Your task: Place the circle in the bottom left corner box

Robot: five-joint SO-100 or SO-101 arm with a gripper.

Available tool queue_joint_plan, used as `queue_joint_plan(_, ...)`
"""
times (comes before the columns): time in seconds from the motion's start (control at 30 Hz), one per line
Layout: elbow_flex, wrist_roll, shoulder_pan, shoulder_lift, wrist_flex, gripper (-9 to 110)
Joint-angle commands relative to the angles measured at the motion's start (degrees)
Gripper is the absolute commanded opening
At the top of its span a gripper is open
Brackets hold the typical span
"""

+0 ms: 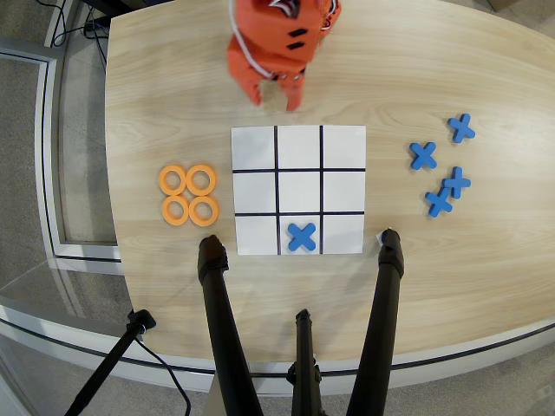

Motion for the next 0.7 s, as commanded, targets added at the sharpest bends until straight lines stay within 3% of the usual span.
queue_joint_plan(0.0,-6.2,0.4,4.4,-12.0,-10.4,18)
queue_joint_plan(0.23,-8.5,-0.3,10.9,-33.2,-33.0,20)
queue_joint_plan(0.67,-24.9,-0.4,14.6,-55.8,-36.3,20)
